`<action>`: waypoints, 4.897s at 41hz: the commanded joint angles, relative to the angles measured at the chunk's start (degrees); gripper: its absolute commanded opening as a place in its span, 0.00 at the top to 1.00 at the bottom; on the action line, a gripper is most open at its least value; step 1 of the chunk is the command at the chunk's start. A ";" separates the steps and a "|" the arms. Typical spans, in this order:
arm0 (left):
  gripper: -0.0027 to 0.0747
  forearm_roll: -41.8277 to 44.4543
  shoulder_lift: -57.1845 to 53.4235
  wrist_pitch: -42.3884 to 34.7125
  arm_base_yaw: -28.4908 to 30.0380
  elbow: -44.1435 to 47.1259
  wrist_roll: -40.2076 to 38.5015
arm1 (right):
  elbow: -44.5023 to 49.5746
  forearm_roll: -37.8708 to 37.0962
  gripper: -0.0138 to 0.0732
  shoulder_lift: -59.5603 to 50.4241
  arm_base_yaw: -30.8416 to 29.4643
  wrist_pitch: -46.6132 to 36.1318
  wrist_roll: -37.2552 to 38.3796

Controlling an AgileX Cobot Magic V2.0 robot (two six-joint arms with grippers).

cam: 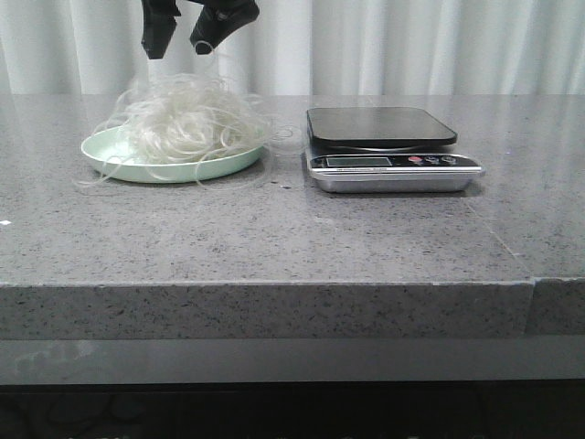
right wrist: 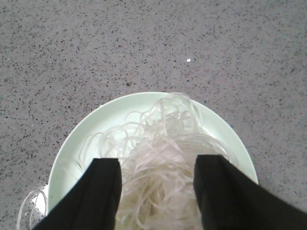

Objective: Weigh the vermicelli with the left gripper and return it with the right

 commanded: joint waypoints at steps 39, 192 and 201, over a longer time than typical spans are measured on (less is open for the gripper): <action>0.42 -1.31 0.33 -4.69 -0.08 -1.34 -0.49 | 33.96 -5.28 0.29 -49.15 -0.30 3.55 0.00; 0.78 0.84 -27.15 -39.79 37.97 45.31 -6.53 | 74.25 -5.28 0.66 -96.66 -0.30 5.19 0.11; 0.78 0.84 -27.15 -42.86 37.85 45.31 -6.53 | 74.25 -5.28 0.66 -96.66 -0.30 5.19 0.11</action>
